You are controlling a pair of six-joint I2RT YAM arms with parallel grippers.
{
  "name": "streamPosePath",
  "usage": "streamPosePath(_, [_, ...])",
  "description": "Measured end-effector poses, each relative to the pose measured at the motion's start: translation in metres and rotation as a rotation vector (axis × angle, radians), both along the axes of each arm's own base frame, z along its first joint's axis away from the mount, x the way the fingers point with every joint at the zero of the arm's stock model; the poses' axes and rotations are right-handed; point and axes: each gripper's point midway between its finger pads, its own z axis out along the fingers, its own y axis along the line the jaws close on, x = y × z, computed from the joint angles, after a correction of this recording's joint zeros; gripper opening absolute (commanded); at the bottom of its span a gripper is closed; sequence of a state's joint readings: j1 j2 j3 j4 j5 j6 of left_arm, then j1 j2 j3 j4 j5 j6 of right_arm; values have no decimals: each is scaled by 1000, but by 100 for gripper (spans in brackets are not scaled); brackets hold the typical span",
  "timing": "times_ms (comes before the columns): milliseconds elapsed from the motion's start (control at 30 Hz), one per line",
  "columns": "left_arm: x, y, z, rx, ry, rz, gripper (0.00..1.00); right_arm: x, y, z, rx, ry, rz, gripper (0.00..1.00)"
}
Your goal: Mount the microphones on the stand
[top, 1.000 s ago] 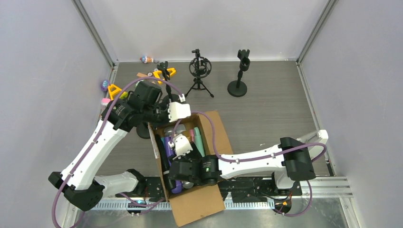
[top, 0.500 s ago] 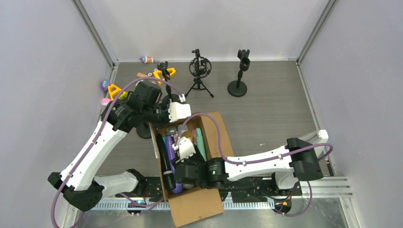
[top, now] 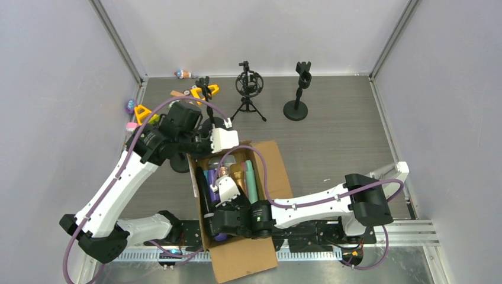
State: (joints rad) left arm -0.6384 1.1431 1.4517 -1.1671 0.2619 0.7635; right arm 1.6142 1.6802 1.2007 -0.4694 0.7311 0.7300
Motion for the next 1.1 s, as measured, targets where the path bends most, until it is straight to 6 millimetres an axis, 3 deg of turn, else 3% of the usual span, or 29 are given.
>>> streamPosePath(333, [-4,0,1,-6,1,-9,0,8,7,-16,-33,7,-30,59])
streamPosePath(500, [-5,1,1,-2,4,-11,0,10,8,-20,-45,7,-45,37])
streamPosePath(667, [-5,1,2,-4,2,-11,0,10,6,-15,-33,15,-49,24])
streamPosePath(767, [-5,0,4,-13,-6,-14,0,9,2,1,-13,14,-39,19])
streamPosePath(900, [-6,1,6,-18,-12,-15,0,5,-9,43,68,6,-25,15])
streamPosePath(1100, [-7,0,6,-20,-14,-19,0,1,-52,109,243,12,-29,13])
